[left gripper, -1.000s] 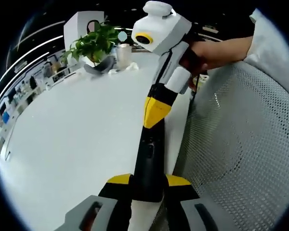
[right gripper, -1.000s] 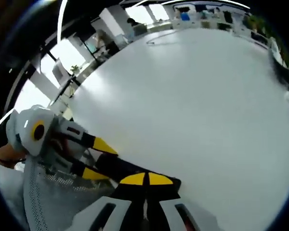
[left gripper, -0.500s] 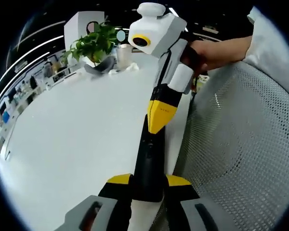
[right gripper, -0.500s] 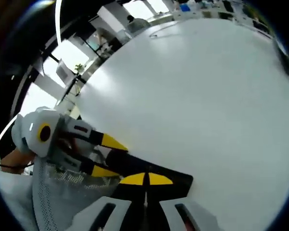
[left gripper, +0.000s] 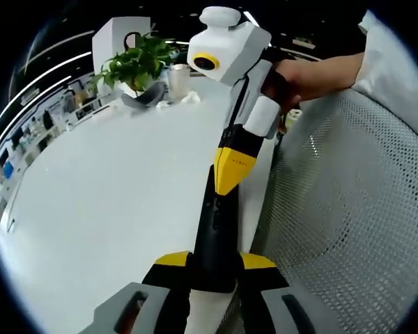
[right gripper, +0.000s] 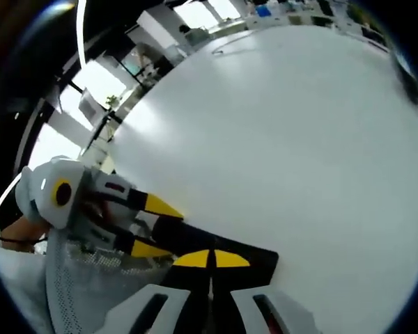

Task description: Press the specified remote control buttons in sequence, fully releasing each button before pressing the next.

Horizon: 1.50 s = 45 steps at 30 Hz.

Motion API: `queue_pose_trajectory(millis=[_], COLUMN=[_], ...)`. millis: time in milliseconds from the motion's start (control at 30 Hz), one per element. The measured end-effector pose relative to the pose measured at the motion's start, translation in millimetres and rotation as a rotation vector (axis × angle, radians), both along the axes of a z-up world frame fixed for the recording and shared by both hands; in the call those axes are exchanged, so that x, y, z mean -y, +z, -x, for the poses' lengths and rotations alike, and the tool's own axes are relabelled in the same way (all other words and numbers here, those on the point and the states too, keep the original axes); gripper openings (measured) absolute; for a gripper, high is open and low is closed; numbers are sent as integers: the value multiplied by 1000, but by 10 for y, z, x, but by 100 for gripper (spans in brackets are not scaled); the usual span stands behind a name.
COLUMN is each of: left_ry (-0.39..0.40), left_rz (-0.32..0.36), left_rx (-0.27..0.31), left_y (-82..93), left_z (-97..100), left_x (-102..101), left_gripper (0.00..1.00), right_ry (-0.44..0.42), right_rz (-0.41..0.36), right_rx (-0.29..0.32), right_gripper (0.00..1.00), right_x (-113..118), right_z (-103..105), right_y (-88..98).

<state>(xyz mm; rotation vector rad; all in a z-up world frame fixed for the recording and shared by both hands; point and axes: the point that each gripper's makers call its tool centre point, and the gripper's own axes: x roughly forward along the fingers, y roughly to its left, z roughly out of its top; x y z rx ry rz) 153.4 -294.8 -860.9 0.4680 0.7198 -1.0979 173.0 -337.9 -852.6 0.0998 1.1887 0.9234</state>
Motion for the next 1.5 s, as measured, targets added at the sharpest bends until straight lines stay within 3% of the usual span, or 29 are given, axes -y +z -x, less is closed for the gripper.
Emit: queue_pose_trajectory(millis=[1067,1267,1333,1400,1467,1500], left_ry=[-13,-11,-10,-11,-12,-11], left_rz=[3,4,4,4,5,5], left_rx=[8,6,6,6,7,5], left_y=[-2,0,1,-2,-2,-1], left_z=[-7,-4,-4,-4,-7,-7], left_x=[-4,-4,-5,-7,-7,-7], left_gripper=[25,25,25,25,25,25], right_ry=[39,16,13,25,30,51], right_rz=[25,44,52,68,74,85], right_rx=[21,-17,-48,-133,-104,-49], right_gripper=[0,0,0,0,0,0], right_x=[30,69,78,89,73,75], right_z=[12,22,53,158,133,87], right_y=[18,19,19,7,5,23])
